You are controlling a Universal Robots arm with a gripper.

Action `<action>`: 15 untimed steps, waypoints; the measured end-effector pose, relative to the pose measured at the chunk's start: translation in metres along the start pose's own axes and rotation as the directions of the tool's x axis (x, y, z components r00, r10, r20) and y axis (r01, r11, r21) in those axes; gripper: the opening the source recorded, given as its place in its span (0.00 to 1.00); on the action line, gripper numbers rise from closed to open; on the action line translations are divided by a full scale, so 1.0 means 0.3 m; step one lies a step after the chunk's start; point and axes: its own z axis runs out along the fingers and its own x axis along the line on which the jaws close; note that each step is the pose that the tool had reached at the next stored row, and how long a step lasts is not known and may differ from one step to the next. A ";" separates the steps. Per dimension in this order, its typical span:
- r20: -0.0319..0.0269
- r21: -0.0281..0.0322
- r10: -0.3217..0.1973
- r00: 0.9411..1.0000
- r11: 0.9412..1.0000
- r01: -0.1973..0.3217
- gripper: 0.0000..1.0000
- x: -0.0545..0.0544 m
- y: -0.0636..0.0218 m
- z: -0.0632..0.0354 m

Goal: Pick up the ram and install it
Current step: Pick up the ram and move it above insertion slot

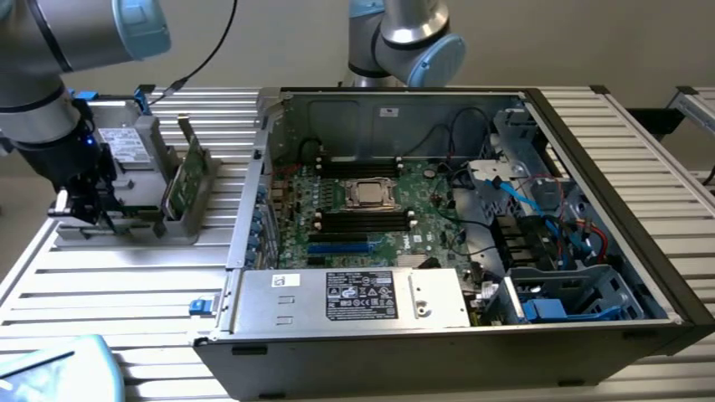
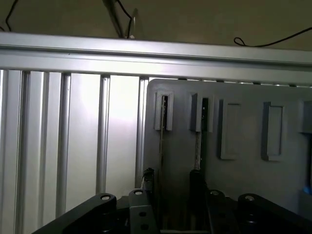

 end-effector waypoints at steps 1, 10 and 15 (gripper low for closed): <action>0.000 0.000 0.000 1.000 1.000 0.000 0.43 0.000 0.000 0.001; 0.001 0.000 0.000 1.000 1.000 0.000 0.43 0.003 0.003 0.009; 0.001 0.000 0.000 1.000 1.000 0.000 0.43 0.003 0.007 0.013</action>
